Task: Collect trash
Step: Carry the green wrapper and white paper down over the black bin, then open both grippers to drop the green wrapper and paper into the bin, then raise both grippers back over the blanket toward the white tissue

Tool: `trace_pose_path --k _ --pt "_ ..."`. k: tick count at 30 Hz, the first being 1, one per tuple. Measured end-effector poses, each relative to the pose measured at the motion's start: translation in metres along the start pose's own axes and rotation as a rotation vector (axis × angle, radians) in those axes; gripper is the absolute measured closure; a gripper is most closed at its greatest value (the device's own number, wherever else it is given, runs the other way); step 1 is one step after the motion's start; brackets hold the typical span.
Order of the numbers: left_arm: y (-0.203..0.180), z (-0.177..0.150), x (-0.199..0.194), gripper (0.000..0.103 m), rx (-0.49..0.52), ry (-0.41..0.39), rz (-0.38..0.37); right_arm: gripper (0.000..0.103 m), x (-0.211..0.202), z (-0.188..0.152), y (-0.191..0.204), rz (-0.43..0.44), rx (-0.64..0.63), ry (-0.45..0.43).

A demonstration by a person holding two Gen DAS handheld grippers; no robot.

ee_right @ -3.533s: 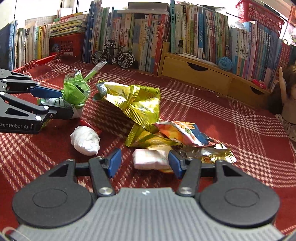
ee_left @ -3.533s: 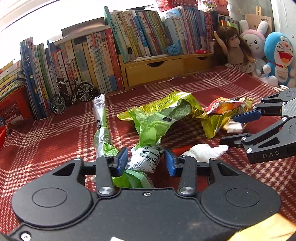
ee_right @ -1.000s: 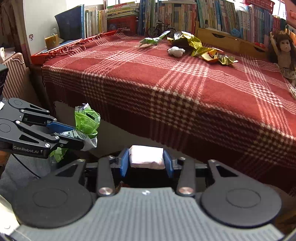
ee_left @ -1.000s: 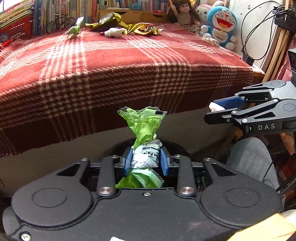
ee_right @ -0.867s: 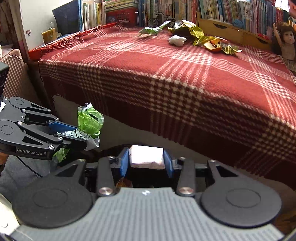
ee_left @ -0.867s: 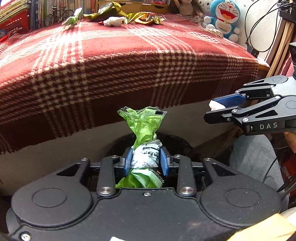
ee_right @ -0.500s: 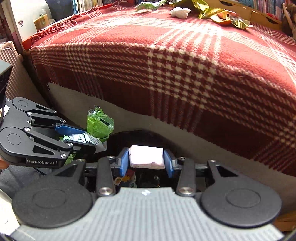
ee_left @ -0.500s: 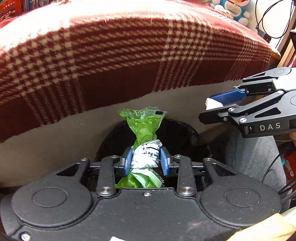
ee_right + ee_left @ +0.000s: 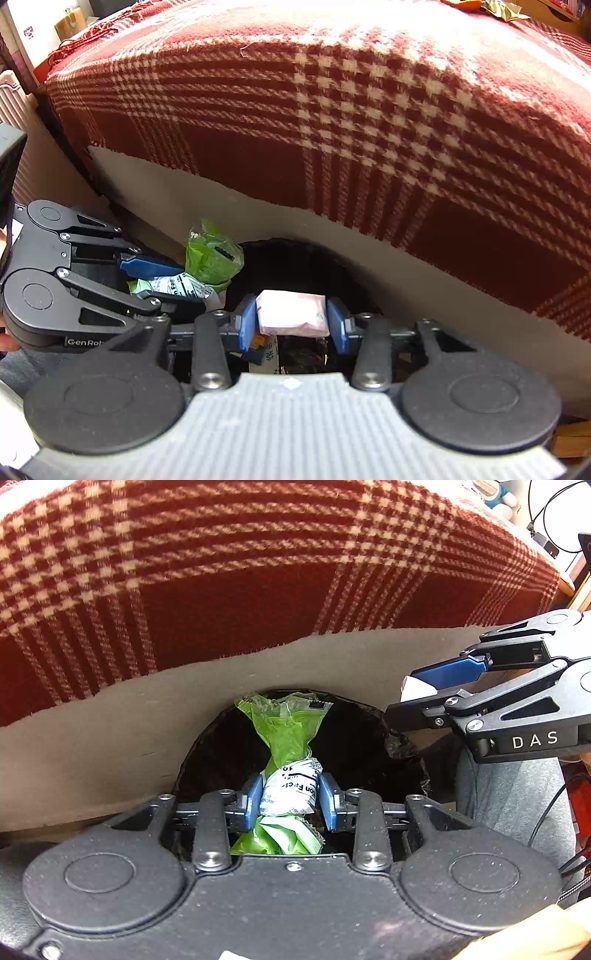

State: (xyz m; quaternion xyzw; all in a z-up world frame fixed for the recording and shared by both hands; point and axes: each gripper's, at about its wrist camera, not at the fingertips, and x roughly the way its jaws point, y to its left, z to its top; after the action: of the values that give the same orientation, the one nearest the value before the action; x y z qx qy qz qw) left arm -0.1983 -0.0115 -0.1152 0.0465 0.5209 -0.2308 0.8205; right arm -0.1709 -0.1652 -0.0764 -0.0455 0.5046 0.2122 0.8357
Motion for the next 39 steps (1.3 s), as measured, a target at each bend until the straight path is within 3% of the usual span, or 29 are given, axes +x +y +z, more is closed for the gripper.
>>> trace_pose_path --k 6,13,19,30,39 --pt "-0.002 0.001 0.008 0.072 0.010 0.008 -0.010 0.050 0.009 0.001 0.003 0.002 0.004 0.016" --pt "-0.012 0.002 0.007 0.044 0.072 -0.016 0.011 0.041 0.015 0.002 0.003 0.003 0.009 0.025" --pt "-0.014 0.005 0.002 0.032 0.073 -0.032 0.003 0.037 0.015 0.007 -0.003 -0.001 0.022 0.020" --pt "-0.011 0.008 -0.014 0.027 0.052 -0.062 0.005 0.032 -0.001 0.011 -0.009 -0.019 0.027 -0.026" --pt "-0.012 0.013 -0.052 0.022 0.053 -0.139 0.009 0.024 -0.047 0.014 -0.013 -0.021 0.036 -0.122"
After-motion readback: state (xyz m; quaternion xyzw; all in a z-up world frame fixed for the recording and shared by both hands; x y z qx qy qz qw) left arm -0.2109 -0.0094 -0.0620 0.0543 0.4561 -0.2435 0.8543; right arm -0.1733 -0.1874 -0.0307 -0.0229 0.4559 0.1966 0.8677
